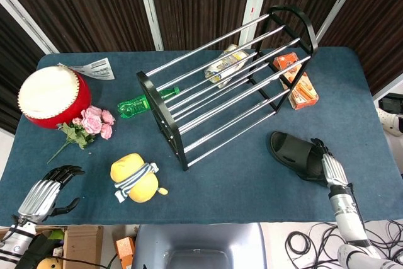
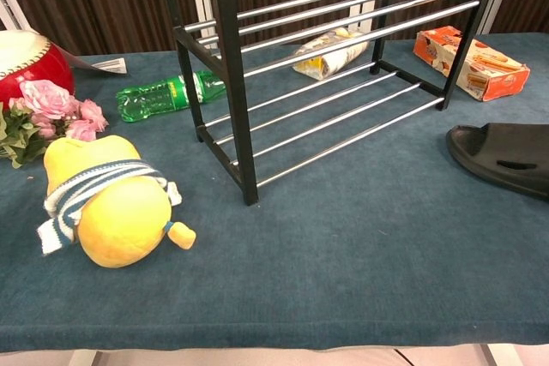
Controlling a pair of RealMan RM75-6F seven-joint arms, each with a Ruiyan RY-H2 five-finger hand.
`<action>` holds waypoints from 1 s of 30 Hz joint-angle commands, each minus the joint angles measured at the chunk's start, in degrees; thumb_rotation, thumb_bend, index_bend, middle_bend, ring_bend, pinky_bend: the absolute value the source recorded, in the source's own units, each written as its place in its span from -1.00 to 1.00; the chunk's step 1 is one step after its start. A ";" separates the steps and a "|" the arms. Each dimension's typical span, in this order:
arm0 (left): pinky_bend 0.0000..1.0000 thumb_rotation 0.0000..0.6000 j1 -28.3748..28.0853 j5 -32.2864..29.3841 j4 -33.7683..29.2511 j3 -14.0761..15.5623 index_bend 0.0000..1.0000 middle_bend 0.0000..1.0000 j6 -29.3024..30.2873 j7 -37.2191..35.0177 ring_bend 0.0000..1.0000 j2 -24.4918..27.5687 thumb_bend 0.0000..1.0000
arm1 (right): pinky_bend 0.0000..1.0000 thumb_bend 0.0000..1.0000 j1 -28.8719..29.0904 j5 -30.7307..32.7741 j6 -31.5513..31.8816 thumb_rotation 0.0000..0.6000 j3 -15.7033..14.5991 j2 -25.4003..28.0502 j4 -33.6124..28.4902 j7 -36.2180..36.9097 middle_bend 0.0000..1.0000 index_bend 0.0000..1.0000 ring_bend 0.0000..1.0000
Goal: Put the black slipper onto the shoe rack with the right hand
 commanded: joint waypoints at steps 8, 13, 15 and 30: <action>-0.61 1.00 0.17 0.21 0.19 -0.03 -0.45 -0.58 0.77 -0.77 -0.71 0.19 -0.36 | -0.69 -0.88 0.42 0.87 -0.28 1.00 -0.43 -1.49 1.29 -1.87 -0.99 -1.00 -0.91; -0.61 1.00 0.20 0.20 0.32 -0.04 -0.45 -0.58 0.96 -1.17 -0.71 0.24 -0.36 | -0.09 -0.87 -0.48 0.29 5.16 1.00 0.83 -4.57 3.52 -1.78 -0.47 -0.64 -0.27; -0.61 1.00 0.21 0.20 0.34 -0.05 -0.45 -0.58 1.02 -1.29 -0.71 0.27 -0.36 | 0.21 -0.80 -1.03 -0.77 8.40 1.00 1.27 -6.19 5.04 -1.21 -0.20 -0.35 0.01; -0.61 1.00 0.08 0.22 0.25 0.15 -0.45 -0.58 0.66 -1.21 -0.71 0.23 -0.36 | 0.39 -0.66 -3.07 -9.17 19.86 1.00 1.35 -1.55 -7.44 -1.41 -0.04 -0.03 0.18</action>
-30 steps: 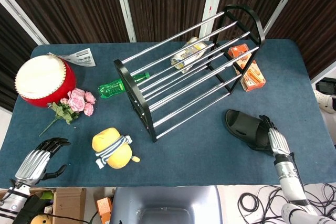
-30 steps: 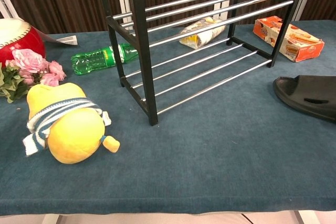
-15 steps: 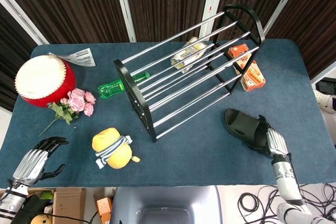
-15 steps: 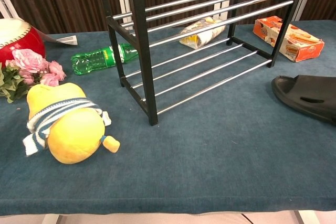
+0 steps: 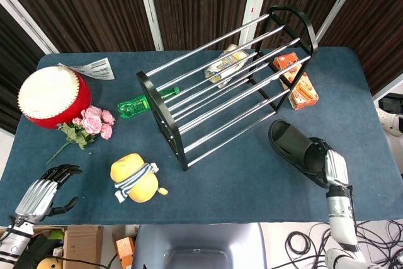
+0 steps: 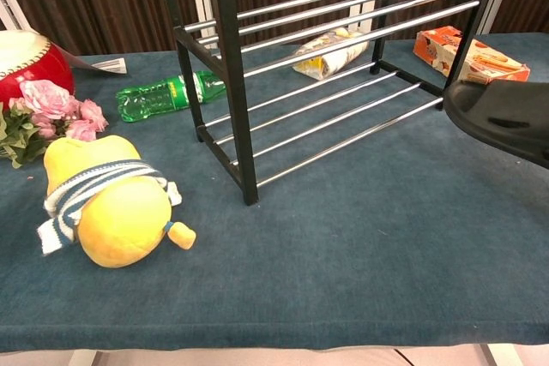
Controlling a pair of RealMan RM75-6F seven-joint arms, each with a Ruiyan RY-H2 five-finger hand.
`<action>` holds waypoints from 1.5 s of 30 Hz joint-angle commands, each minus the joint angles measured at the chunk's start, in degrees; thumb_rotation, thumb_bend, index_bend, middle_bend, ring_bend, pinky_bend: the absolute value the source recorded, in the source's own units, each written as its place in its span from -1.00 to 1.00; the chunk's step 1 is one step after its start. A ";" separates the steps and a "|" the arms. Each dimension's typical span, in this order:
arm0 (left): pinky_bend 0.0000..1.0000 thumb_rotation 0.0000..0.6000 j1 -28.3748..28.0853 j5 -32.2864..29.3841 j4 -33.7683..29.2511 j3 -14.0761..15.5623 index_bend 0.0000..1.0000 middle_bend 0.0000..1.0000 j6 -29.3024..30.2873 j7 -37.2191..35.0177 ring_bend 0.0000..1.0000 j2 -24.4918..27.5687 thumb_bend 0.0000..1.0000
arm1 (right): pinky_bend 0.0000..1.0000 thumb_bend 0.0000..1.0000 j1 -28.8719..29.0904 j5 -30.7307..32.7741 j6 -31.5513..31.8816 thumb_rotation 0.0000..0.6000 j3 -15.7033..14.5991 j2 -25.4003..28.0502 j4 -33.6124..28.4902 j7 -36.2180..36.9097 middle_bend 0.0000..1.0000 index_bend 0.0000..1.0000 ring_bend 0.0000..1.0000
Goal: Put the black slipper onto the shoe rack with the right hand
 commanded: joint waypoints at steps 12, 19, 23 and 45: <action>-0.61 1.00 -0.36 0.86 -0.30 0.61 -0.45 -0.58 -0.61 0.77 -0.71 -0.18 -0.36 | 0.39 -0.65 0.68 -1.66 5.51 1.00 2.96 14.18 -32.82 -18.14 -0.03 0.01 0.18; -0.61 1.00 -0.68 0.77 -0.37 0.84 -0.45 -0.58 -1.44 1.08 -0.71 -0.32 -0.36 | 0.39 -0.65 4.43 2.67 4.70 1.00 6.86 14.28 -37.88 -24.80 -0.03 0.02 0.18; -0.61 1.00 -0.73 0.87 -0.47 0.96 -0.45 -0.58 -1.47 1.02 -0.71 -0.22 -0.36 | 0.39 -0.65 9.03 9.38 3.44 1.00 11.00 12.08 -36.39 -30.81 -0.03 0.02 0.18; -0.61 1.00 -1.17 -1.09 -0.26 0.65 -0.45 -0.58 -3.25 1.64 -0.71 -0.35 -0.36 | 0.39 -0.65 27.56 24.37 2.03 1.00 19.06 -2.69 -15.41 -39.57 -0.03 0.04 0.18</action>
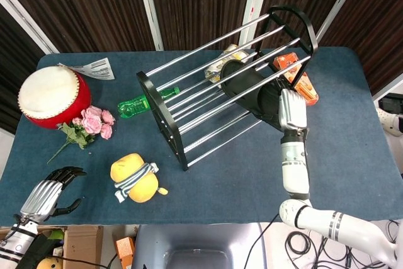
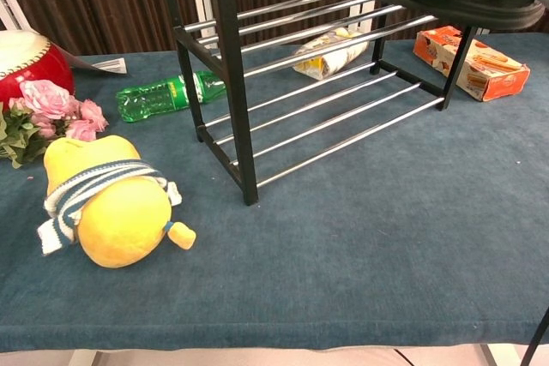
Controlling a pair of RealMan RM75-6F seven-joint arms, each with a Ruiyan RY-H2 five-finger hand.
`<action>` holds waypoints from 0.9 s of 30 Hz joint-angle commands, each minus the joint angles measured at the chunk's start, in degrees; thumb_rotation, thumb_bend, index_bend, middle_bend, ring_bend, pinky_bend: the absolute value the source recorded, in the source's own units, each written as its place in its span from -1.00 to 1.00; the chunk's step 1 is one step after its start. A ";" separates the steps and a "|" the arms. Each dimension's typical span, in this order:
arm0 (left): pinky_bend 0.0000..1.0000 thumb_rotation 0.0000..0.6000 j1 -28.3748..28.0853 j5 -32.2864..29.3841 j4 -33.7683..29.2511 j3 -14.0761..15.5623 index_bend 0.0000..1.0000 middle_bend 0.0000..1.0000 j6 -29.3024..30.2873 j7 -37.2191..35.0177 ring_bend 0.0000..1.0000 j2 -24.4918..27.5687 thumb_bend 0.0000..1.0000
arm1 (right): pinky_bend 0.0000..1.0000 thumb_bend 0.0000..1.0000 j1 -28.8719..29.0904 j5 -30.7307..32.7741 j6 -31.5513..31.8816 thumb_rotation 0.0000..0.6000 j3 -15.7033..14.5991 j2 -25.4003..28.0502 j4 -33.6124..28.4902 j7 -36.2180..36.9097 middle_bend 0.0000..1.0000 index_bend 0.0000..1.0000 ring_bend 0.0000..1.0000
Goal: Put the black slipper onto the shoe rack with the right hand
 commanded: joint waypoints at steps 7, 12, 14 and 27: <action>-0.60 1.00 -0.32 -1.14 -0.08 -0.20 -0.45 -0.58 -1.17 0.73 -0.71 -0.17 -0.36 | 0.39 -0.65 5.98 1.28 -2.25 1.00 1.12 -7.19 13.50 3.40 -0.03 0.04 0.18; -0.60 1.00 -0.45 -1.47 -0.11 -0.23 -0.45 -0.58 -1.67 1.17 -0.71 -0.34 -0.36 | 0.39 -0.65 8.16 1.63 -3.33 1.00 1.99 -8.89 15.86 4.44 -0.03 0.04 0.18; -0.60 1.00 -0.53 -1.58 -0.11 -0.22 -0.45 -0.58 -1.94 1.33 -0.71 -0.43 -0.36 | 0.39 -0.65 8.68 1.30 -3.25 1.00 2.03 -9.27 16.16 4.69 -0.03 0.04 0.18; -0.60 1.00 -0.75 -1.80 -0.06 -0.20 -0.45 -0.58 -2.44 1.05 -0.71 -0.41 -0.36 | 0.39 -0.65 9.54 1.92 -3.25 1.00 0.98 -10.56 17.80 4.01 -0.03 0.03 0.18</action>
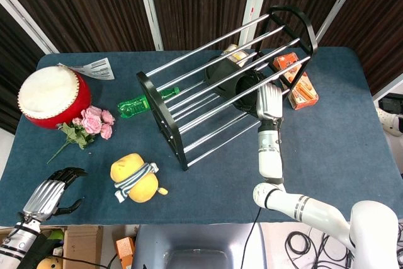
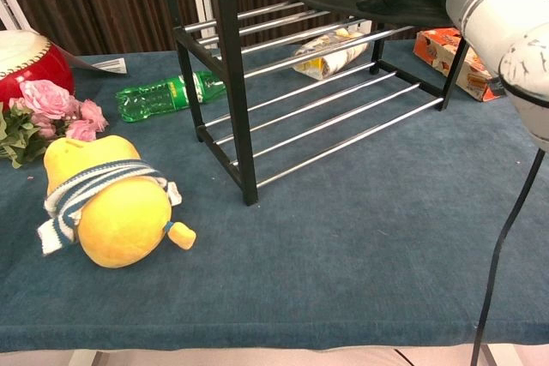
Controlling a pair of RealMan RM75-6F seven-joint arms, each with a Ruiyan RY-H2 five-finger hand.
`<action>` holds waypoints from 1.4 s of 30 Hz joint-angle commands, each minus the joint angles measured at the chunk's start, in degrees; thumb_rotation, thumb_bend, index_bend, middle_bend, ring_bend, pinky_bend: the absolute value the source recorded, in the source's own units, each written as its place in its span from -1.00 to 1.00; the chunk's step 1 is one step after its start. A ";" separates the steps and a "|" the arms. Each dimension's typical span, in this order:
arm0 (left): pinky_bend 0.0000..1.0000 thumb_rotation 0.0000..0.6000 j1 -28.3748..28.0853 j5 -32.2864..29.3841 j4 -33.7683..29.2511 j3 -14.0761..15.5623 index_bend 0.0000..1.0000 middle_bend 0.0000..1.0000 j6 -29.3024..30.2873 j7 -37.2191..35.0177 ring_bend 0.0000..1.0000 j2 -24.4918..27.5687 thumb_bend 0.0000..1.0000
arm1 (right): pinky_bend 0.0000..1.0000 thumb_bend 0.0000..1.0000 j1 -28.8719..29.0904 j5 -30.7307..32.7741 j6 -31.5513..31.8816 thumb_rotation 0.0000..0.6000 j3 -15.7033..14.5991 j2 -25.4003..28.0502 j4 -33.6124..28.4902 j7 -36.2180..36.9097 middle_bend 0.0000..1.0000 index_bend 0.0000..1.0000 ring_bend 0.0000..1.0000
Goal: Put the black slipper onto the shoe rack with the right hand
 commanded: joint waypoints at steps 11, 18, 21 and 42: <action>-0.60 1.00 -0.20 0.14 0.03 0.15 -0.45 -0.58 -0.37 -0.14 -0.71 0.01 -0.36 | 0.00 -0.65 -1.31 -0.71 -0.16 1.00 -2.10 1.45 -3.47 -0.61 -0.21 -0.33 -0.39; -0.60 1.00 -0.22 0.10 0.09 0.13 -0.45 -0.58 -0.36 -0.24 -0.71 0.00 -0.37 | -0.60 -0.65 -1.67 -0.65 -0.98 1.00 -2.33 2.03 -4.03 0.29 -0.58 -0.64 -0.86; -0.60 1.00 -0.25 0.11 0.09 0.17 -0.45 -0.58 -0.44 -0.19 -0.71 -0.02 -0.37 | -0.71 -0.65 -1.84 -0.92 -1.27 1.00 -2.46 2.20 -4.08 1.08 -0.72 -0.75 -0.99; -0.60 1.00 -0.60 0.13 0.05 0.39 -0.45 -0.58 -1.21 0.29 -0.71 -0.23 -0.36 | -0.84 -0.95 -6.54 -4.98 0.79 1.00 -6.88 10.70 -18.76 -1.69 -1.00 -1.00 -1.00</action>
